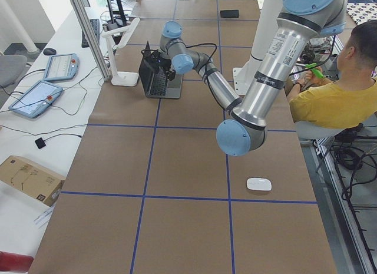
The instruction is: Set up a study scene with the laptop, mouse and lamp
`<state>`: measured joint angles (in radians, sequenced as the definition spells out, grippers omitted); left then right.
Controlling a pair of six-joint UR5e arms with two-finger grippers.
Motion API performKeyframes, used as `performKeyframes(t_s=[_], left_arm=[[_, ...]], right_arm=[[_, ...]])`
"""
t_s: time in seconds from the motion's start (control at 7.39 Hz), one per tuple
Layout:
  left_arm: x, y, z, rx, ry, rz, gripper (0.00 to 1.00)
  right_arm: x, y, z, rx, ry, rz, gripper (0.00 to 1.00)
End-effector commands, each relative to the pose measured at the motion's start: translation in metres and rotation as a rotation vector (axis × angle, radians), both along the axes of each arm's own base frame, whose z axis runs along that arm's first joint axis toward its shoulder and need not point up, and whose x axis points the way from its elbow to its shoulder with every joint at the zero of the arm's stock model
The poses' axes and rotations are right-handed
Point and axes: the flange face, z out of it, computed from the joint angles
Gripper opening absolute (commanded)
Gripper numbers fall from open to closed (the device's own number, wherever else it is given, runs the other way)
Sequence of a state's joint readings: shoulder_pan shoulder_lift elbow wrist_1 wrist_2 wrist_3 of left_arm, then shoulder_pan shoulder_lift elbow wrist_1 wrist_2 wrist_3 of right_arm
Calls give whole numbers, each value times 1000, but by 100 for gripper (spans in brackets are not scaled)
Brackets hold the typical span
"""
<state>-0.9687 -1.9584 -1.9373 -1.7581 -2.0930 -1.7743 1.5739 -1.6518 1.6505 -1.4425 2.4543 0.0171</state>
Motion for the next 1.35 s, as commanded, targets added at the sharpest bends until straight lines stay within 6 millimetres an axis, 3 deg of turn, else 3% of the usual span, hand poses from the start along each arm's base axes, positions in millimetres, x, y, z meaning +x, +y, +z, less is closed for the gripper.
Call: performKeyframes(t_s=[0.0, 0.27, 0.41, 0.68, 0.81, 0.95, 1.22], left_arm=[[-89, -2, 93, 255, -212, 204, 100], [-165, -9, 173, 481, -413, 408, 100], [-200, -14, 222, 581, -500, 551, 100], [-297, -5, 317, 680, -544, 702, 100], [-330, 2, 347, 701, -510, 715, 100], [-349, 8, 366, 721, -503, 730, 100], [-354, 13, 374, 721, -504, 735, 100]], right_arm=[[0, 18, -13, 22, -1, -1, 100], [0, 67, -22, 22, 0, 0, 100], [-1, 88, -18, 3, 0, -3, 100], [-3, 134, -2, -44, 10, -23, 100], [-4, 164, 16, -60, 17, -29, 100], [-4, 193, 31, -75, 20, -34, 100], [-2, 248, 81, -69, 35, -124, 100]])
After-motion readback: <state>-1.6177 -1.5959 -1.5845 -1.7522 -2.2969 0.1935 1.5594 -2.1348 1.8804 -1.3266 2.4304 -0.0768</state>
